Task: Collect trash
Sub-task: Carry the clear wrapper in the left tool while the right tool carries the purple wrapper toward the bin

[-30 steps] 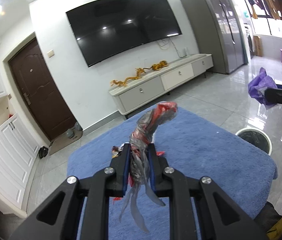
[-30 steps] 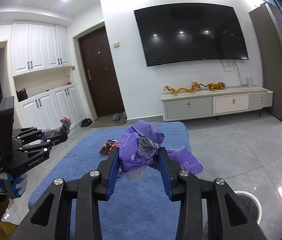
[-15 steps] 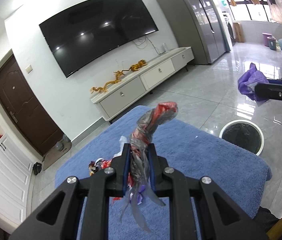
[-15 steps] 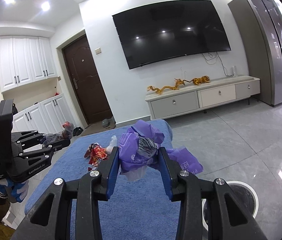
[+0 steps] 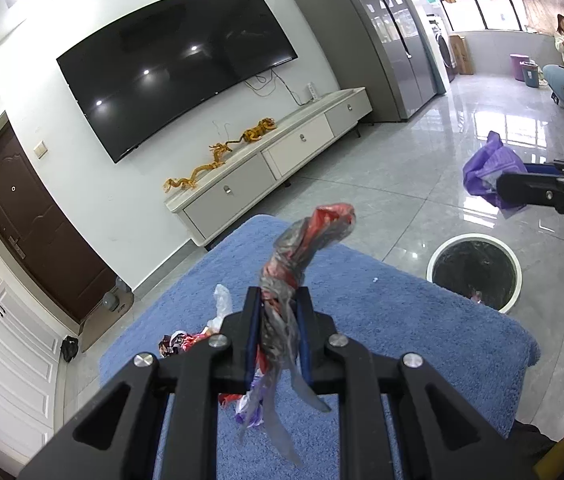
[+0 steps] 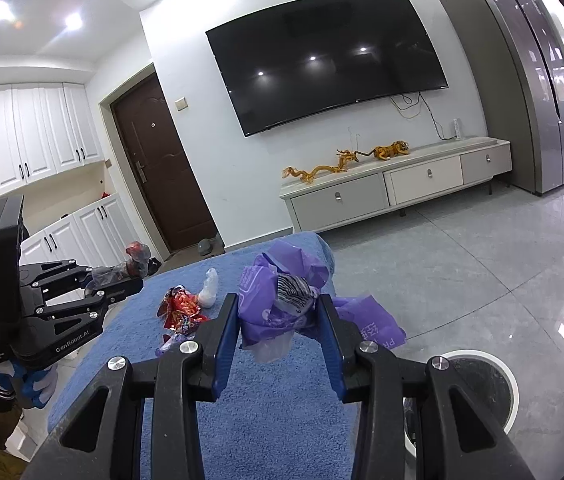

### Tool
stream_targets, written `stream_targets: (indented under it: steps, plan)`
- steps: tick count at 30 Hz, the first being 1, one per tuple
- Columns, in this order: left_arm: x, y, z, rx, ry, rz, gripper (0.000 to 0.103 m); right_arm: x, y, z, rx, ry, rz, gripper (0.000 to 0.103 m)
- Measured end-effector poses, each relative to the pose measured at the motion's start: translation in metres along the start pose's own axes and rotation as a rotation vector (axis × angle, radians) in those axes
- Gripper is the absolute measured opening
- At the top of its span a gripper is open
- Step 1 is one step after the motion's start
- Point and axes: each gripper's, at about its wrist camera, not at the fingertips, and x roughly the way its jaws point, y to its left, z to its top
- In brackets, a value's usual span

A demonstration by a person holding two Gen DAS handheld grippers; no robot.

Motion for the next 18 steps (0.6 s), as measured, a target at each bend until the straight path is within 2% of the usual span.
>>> stream_targets:
  steps: [9,18]
  plan:
    - [0.015,-0.007,0.007,0.030,0.017,-0.023,0.016,0.001,-0.014,-0.001,0.040,0.003,-0.013,0.036]
    - [0.033,-0.033,0.019,0.070,0.040,-0.057,0.016,0.001,-0.035,-0.007,0.091,0.009,-0.033,0.036]
